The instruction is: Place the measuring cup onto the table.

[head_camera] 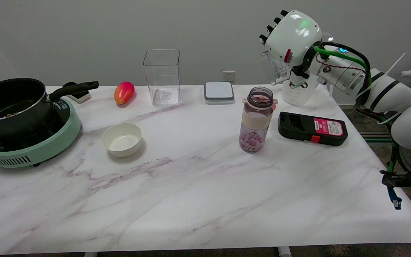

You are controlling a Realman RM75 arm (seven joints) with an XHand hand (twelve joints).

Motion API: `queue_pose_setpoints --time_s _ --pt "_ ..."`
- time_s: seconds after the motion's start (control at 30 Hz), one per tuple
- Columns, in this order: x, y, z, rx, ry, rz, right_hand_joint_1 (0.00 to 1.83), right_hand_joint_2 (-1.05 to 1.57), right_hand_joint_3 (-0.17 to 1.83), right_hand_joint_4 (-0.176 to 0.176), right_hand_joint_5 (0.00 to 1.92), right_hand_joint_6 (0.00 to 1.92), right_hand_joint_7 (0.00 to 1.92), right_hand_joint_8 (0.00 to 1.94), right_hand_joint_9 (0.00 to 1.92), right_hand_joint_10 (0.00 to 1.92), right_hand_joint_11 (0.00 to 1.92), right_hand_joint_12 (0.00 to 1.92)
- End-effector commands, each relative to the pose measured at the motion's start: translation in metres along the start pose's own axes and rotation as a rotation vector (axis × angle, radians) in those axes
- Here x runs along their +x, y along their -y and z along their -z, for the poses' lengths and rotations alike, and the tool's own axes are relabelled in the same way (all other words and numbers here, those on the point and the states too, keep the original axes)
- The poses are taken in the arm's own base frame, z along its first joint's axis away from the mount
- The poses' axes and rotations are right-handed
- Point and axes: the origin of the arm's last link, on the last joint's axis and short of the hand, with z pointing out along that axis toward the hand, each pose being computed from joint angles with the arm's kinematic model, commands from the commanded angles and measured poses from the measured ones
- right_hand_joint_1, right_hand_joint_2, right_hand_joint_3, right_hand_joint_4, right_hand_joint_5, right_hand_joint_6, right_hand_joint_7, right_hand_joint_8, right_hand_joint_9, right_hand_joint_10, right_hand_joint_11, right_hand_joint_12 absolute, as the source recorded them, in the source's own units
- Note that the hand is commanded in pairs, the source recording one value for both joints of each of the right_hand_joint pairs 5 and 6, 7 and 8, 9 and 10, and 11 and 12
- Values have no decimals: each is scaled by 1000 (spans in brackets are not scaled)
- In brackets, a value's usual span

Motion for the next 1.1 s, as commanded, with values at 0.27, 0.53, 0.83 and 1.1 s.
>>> queue_pose_setpoints --time_s 0.27,0.53,0.83,1.1 --pt "1 9 -2 27 -6 41 1411 1318 305 0 1920 1920 1852 1852 1610 1610 1367 1367" --pt "3 8 -3 13 -21 79 1400 1340 297 0 1920 1920 1862 1862 1619 1619 1372 1372" --pt "10 1 3 -97 -95 -122 1391 1357 289 0 1920 1920 1866 1866 1624 1624 1376 1376" --pt "11 -33 19 -295 -197 -392 1390 1354 291 0 1920 1920 1863 1863 1623 1623 1375 1375"
